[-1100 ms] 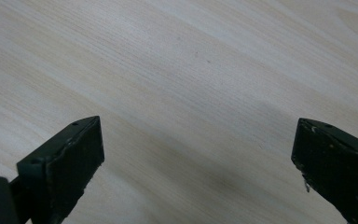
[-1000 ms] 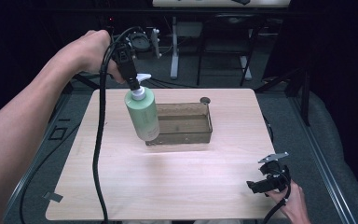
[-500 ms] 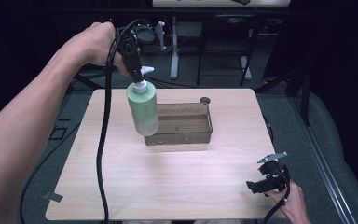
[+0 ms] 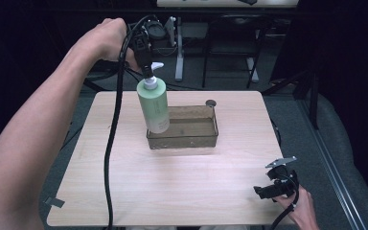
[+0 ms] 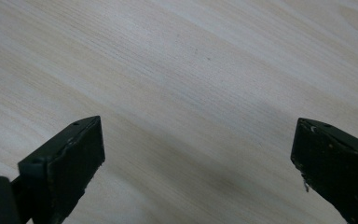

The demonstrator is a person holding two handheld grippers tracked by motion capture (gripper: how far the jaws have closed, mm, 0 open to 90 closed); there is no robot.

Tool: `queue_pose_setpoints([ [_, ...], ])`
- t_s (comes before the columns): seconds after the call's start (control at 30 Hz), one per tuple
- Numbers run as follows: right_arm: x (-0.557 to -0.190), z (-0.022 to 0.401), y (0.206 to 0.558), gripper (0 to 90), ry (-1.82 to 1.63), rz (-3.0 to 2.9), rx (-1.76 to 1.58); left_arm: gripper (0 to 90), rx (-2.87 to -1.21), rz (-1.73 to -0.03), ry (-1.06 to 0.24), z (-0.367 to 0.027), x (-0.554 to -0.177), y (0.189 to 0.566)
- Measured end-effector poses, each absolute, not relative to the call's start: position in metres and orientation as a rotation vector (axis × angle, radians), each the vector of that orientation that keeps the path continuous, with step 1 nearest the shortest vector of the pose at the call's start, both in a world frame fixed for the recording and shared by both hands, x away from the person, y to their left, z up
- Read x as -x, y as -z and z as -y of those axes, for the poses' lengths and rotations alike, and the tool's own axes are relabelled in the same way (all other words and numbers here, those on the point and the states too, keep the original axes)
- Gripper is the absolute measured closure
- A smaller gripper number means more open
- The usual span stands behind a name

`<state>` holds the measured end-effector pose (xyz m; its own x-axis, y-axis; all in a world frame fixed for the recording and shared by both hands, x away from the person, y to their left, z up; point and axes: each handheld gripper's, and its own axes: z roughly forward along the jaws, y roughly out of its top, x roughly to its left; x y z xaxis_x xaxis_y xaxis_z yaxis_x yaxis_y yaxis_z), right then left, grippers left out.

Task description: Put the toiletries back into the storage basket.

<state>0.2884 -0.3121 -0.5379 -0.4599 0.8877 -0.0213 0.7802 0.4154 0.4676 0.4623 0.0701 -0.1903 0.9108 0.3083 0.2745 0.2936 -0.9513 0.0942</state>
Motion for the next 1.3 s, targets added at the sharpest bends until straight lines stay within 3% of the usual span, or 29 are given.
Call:
queue_pose_setpoints([
  [1.3,-0.286,0.313,0.536,2.5,-0.59,-2.405,-1.453,63.1,-2.969,-0.513,-0.462,-0.06,-0.498,0.25],
])
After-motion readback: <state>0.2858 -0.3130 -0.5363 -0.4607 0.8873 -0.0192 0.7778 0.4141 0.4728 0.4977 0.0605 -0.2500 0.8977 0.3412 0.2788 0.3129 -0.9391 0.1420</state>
